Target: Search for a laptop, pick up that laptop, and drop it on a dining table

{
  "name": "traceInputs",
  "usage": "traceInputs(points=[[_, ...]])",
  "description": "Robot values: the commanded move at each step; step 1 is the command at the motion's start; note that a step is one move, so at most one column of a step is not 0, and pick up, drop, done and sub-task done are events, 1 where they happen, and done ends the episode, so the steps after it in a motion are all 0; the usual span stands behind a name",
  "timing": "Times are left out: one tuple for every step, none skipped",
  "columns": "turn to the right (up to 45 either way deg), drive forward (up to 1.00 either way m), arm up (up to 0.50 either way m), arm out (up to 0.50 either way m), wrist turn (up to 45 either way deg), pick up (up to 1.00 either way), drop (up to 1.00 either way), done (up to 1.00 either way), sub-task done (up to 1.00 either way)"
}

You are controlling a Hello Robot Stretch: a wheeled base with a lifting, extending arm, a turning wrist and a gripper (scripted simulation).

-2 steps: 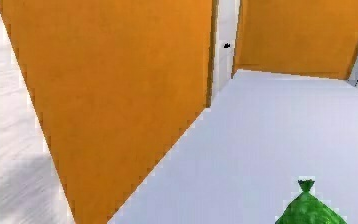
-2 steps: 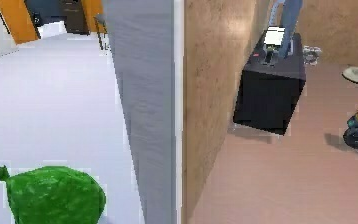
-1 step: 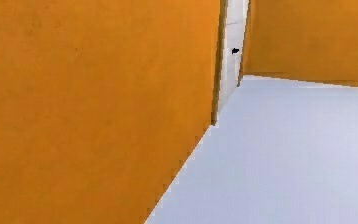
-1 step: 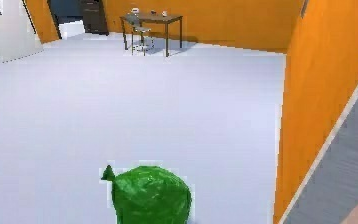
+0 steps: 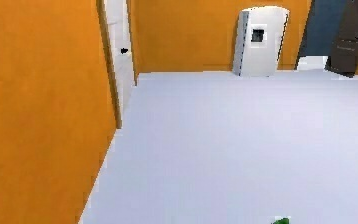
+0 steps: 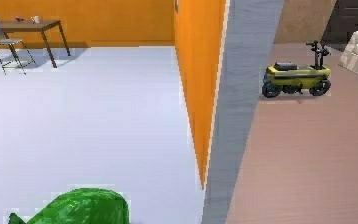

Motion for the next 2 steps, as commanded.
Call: traceInputs(points=[[0.0, 0.75, 0.0, 0.0, 0.0, 0.0, 0.0, 0.0, 0.0], [36.0, 0.0, 0.0, 0.0, 0.0, 0.0, 0.0, 0.0, 0.0]])
